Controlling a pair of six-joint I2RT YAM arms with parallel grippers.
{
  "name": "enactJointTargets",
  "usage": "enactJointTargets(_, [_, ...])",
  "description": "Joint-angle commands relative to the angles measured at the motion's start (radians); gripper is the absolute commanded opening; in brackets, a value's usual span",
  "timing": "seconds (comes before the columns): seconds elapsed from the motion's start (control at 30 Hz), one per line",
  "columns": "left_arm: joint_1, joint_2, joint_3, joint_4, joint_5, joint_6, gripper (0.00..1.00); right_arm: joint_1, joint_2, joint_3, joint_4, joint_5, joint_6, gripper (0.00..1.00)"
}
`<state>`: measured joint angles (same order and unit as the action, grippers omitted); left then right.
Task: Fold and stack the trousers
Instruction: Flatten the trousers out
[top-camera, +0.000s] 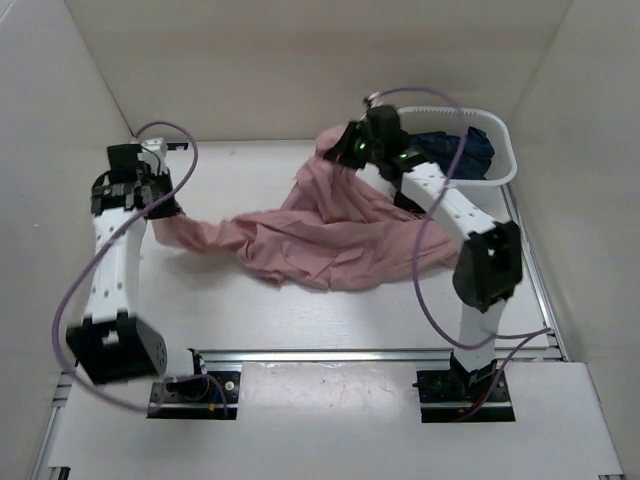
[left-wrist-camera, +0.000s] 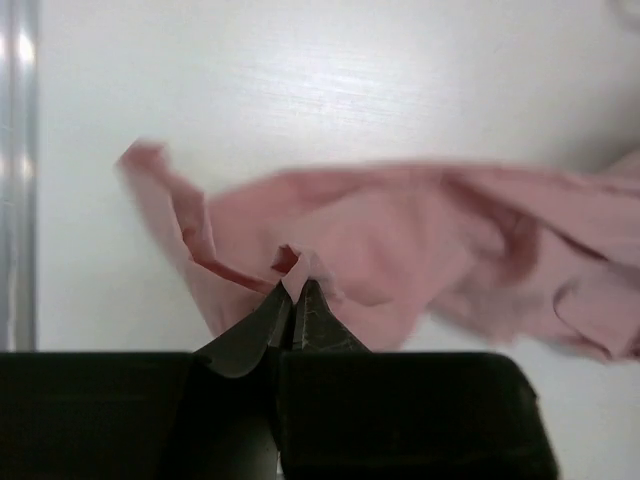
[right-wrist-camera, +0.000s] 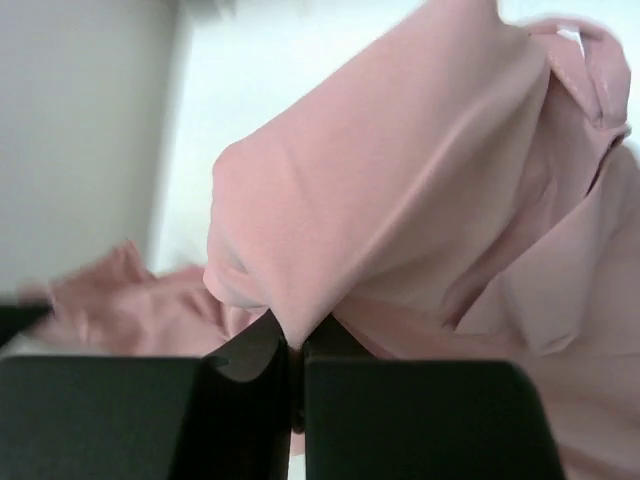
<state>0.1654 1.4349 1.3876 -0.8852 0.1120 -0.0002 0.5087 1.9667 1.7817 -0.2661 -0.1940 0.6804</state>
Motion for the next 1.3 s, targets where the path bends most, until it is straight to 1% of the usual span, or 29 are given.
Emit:
enactJointTargets(0.0, [0.008, -0.186, 0.016, -0.214, 0.004, 0.000, 0.14, -0.032, -0.106, 0.066, 0.274, 0.246, 0.090, 0.00])
enactJointTargets(0.03, [0.008, -0.215, -0.005, -0.240, 0.005, 0.000, 0.14, -0.032, -0.059, 0.146, 0.095, 0.246, 0.081, 0.03])
enactJointTargets(0.07, [0.008, -0.241, -0.031, -0.257, 0.005, 0.000, 0.14, -0.032, 0.001, 0.244, -0.009, 0.237, 0.080, 0.24])
enactJointTargets(0.1, [0.008, -0.289, -0.057, -0.270, -0.020, 0.000, 0.14, -0.032, 0.140, 0.444, -0.100, 0.199, 0.058, 0.42])
enactJointTargets(0.13, [0.008, -0.309, -0.118, -0.282, -0.032, 0.000, 0.14, -0.032, 0.209, 0.537, -0.234, 0.139, 0.045, 0.68])
enactJointTargets(0.17, [0.008, -0.327, -0.148, -0.282, -0.044, 0.000, 0.14, -0.032, 0.330, 0.614, -0.292, 0.025, 0.036, 0.99])
enactJointTargets(0.2, [0.008, -0.359, -0.175, -0.282, -0.069, 0.000, 0.14, -0.032, 0.369, 0.716, -0.355, -0.005, 0.036, 0.99])
enactJointTargets(0.23, [0.008, -0.372, -0.226, -0.282, -0.081, 0.000, 0.14, -0.032, 0.391, 0.717, -0.424, -0.031, 0.036, 0.99])
enactJointTargets(0.27, [0.017, -0.383, -0.248, -0.268, -0.092, 0.000, 0.14, -0.032, 0.382, 0.694, -0.445, -0.048, 0.036, 0.99])
enactJointTargets(0.33, [0.040, -0.395, -0.285, -0.250, -0.135, 0.000, 0.14, -0.032, 0.318, 0.540, -0.446, -0.038, -0.010, 0.99])
enactJointTargets(0.37, [0.052, -0.404, -0.285, -0.224, -0.149, 0.000, 0.14, -0.032, 0.231, 0.482, -0.446, -0.010, -0.036, 0.99])
enactJointTargets(0.43, [0.080, -0.404, -0.294, -0.187, -0.199, 0.000, 0.14, -0.022, 0.143, 0.350, -0.472, 0.063, -0.108, 0.99])
enactJointTargets(0.47, [0.089, -0.404, -0.285, -0.148, -0.213, 0.000, 0.14, -0.022, 0.064, 0.319, -0.526, 0.138, -0.125, 0.99])
enactJointTargets(0.5, [0.100, -0.395, -0.276, -0.129, -0.225, 0.000, 0.14, -0.022, 0.025, 0.289, -0.565, 0.183, -0.137, 0.99])
enactJointTargets(0.53, [0.109, -0.384, -0.254, -0.111, -0.248, 0.000, 0.14, -0.022, -0.014, 0.218, -0.603, 0.227, -0.137, 0.99])
enactJointTargets(0.57, [0.109, -0.384, -0.254, -0.094, -0.264, 0.000, 0.14, -0.022, -0.096, 0.165, -0.664, 0.270, -0.137, 0.99])
enactJointTargets(0.6, [0.109, -0.384, -0.243, -0.062, -0.274, 0.000, 0.14, -0.022, -0.141, 0.103, -0.685, 0.368, -0.115, 0.99])
enactJointTargets(0.63, [0.109, -0.375, -0.243, -0.048, -0.293, 0.000, 0.14, -0.022, -0.234, -0.054, -0.694, 0.407, -0.052, 0.99])
enactJointTargets(0.7, [0.109, -0.375, -0.243, -0.038, -0.304, 0.000, 0.14, -0.054, -0.323, -0.235, -0.645, 0.432, 0.022, 0.99])
enactJointTargets(0.73, [0.109, -0.366, -0.243, -0.028, -0.320, 0.000, 0.14, -0.067, -0.388, -0.390, -0.612, 0.432, 0.086, 0.99])
enactJointTargets(0.83, [0.109, -0.366, -0.223, -0.028, -0.334, 0.000, 0.14, -0.140, -0.422, -0.524, -0.503, 0.421, 0.177, 0.99])
enactJointTargets(0.87, [0.109, -0.366, -0.223, -0.028, -0.345, 0.000, 0.14, -0.156, -0.422, -0.553, -0.483, 0.444, 0.192, 0.99])
enactJointTargets(0.9, [0.109, -0.376, -0.223, -0.028, -0.360, 0.000, 0.14, -0.177, -0.422, -0.553, -0.438, 0.471, 0.192, 0.99])
enactJointTargets(0.93, [0.109, -0.376, -0.223, -0.018, -0.373, 0.000, 0.14, -0.177, -0.390, -0.553, -0.418, 0.548, 0.192, 0.99])
enactJointTargets(1.03, [0.109, -0.410, -0.243, 0.006, -0.437, 0.000, 0.14, -0.177, -0.298, -0.472, -0.386, 0.654, 0.183, 0.99])
enactJointTargets(1.07, [0.109, -0.419, -0.243, 0.006, -0.458, 0.000, 0.14, -0.177, -0.270, -0.419, -0.386, 0.683, 0.183, 0.99])
enactJointTargets(1.17, [0.109, -0.445, -0.269, 0.028, -0.501, 0.000, 0.14, -0.177, -0.149, -0.340, -0.452, 0.695, 0.183, 0.99])
enactJointTargets(1.2, [0.109, -0.455, -0.283, 0.044, -0.543, 0.000, 0.14, -0.177, -0.096, -0.303, -0.496, 0.696, 0.197, 0.99])
enactJointTargets(1.27, [0.109, -0.464, -0.292, 0.063, -0.584, 0.000, 0.14, -0.177, -0.062, -0.309, -0.513, 0.685, 0.215, 0.99])
